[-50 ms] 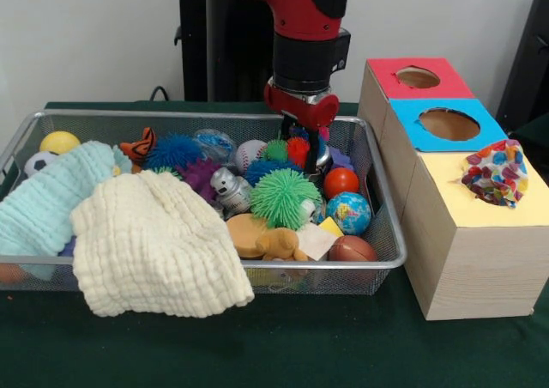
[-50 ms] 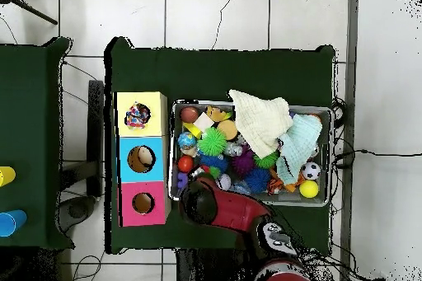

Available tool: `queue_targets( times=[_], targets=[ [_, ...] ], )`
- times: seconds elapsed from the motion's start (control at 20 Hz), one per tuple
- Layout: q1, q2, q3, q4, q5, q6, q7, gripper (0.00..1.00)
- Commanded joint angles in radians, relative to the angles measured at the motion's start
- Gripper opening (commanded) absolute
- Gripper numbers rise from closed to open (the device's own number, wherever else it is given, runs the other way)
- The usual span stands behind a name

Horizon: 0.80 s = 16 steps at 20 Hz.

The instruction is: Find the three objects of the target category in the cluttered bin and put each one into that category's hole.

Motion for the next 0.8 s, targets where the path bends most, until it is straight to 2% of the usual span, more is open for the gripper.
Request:
queue_targets(
  times=[0.05, 0.2, 0.35, 0.55, 0.8],
  targets=[
    [0.032, -0.075, -0.058, -0.048, 0.077, 0.168, 0.119, 1.00],
    [0.006, -0.120, -0.056, -0.087, 0.051, 0.256, 0.061, 1.00],
    [0.018, -0.104, -0.087, -0.139, 0.039, 0.284, 0.053, 1.00],
    [-0.002, -0.063, -0.068, -0.186, 0.027, 0.245, 0.056, 1.00],
    [-0.013, -0.050, -0.043, -0.192, 0.023, 0.183, 0.072, 1.00]
  ],
)
